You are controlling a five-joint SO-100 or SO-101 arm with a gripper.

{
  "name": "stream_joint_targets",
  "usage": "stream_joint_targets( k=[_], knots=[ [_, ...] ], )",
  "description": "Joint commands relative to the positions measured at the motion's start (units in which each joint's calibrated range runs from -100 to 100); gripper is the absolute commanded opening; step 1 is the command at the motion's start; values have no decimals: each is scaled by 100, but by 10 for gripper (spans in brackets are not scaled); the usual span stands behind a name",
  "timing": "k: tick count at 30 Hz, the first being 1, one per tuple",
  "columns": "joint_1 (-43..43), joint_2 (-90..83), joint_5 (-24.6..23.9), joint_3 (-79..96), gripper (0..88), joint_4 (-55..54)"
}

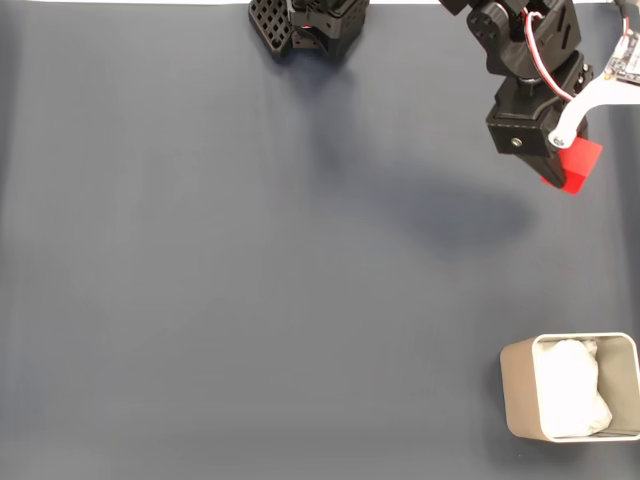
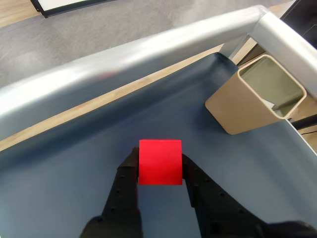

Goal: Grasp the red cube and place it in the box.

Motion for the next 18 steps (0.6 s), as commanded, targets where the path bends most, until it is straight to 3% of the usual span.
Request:
stream_joint_targets(
  k=[1,18],
  knots=[
    [313,78,10,-668,0,34],
    [1137,1135,-103,-2402,0,42]
  ],
)
